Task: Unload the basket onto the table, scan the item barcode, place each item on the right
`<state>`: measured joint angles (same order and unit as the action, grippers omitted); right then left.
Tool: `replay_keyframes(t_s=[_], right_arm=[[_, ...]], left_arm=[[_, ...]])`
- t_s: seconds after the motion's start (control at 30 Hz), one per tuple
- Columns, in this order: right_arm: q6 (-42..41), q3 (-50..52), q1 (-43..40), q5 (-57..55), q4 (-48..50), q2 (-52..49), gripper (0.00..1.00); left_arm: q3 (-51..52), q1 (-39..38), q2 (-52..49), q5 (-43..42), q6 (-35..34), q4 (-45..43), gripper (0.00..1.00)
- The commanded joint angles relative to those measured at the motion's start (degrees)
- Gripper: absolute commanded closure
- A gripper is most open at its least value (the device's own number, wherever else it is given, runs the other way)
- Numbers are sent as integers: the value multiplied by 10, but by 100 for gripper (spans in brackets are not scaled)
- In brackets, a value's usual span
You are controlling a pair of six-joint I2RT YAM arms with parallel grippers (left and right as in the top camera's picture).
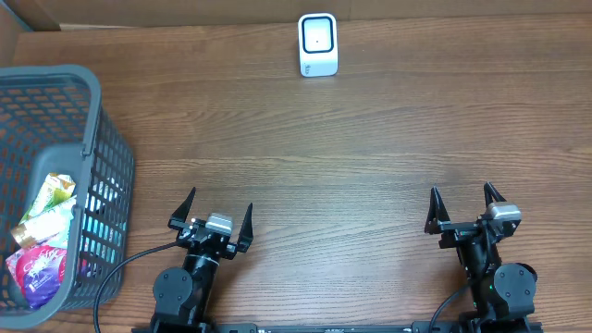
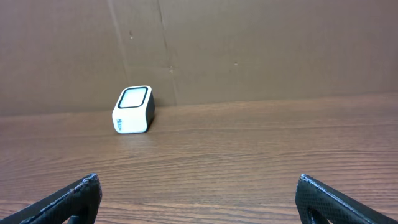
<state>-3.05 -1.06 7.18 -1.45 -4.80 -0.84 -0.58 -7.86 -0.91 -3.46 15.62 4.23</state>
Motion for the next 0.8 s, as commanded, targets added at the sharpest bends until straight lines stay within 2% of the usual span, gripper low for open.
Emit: replay_keyframes(t_s=[0.0,0.4,0.5,0.77], right_arm=[[-4,6,3,2,2,7,0],[-4,6,3,2,2,7,0],[-4,6,3,2,2,7,0],[-4,6,3,2,2,7,0]], left_arm=[[3,-2,7,-5,5,-1,0],[3,-2,7,-4,5,-1,0],[3,0,7,20,32,1,0],[3,0,7,28,39,2,0]])
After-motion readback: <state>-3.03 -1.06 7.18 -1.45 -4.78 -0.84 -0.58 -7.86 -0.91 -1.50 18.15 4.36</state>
